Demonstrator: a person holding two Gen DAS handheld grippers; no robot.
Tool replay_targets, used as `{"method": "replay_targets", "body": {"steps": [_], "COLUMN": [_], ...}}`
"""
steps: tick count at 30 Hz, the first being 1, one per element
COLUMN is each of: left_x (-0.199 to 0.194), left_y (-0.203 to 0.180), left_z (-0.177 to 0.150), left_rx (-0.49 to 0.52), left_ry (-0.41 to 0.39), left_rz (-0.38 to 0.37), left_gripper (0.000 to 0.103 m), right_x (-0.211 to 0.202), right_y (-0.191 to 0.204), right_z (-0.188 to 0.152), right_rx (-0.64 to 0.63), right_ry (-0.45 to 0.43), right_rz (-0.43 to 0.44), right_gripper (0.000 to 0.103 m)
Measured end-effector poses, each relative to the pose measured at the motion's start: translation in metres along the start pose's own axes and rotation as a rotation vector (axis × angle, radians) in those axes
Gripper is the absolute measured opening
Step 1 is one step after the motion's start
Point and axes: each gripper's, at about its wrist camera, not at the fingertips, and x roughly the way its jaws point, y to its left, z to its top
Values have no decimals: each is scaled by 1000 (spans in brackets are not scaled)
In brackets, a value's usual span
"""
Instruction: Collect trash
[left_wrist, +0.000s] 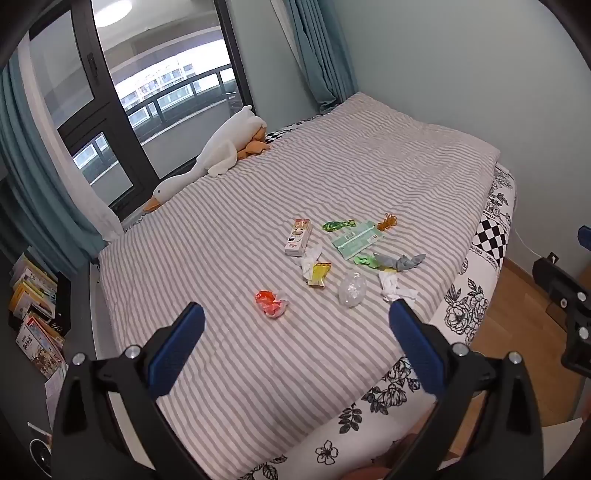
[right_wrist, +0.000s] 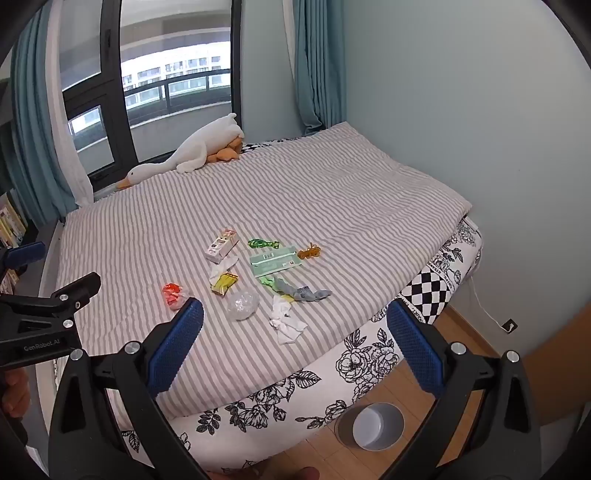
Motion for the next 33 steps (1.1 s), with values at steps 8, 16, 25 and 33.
{"method": "replay_targets", "body": {"steps": [8,16,25,33], "left_x": [0,-1,-1,-3], "left_y": [0,1,1,1], "left_z": [0,0,0,2], "left_rx": [-7,-11,-11,-11], "left_ry": [-6,-13,-15,-17], "left_rz": [-3,-8,-8,-6], "left_gripper": [99,99,99,99], "right_x": [1,0,-2,-3], "right_y": [1,0,5,6], "right_z": [0,0,4,5], "right_rx": [-3,-9,-11,-10], "right_ry": [1,-7,-12,-16], "right_rz": [7,4,5,11], "right_gripper": [96,96,96,96]}}
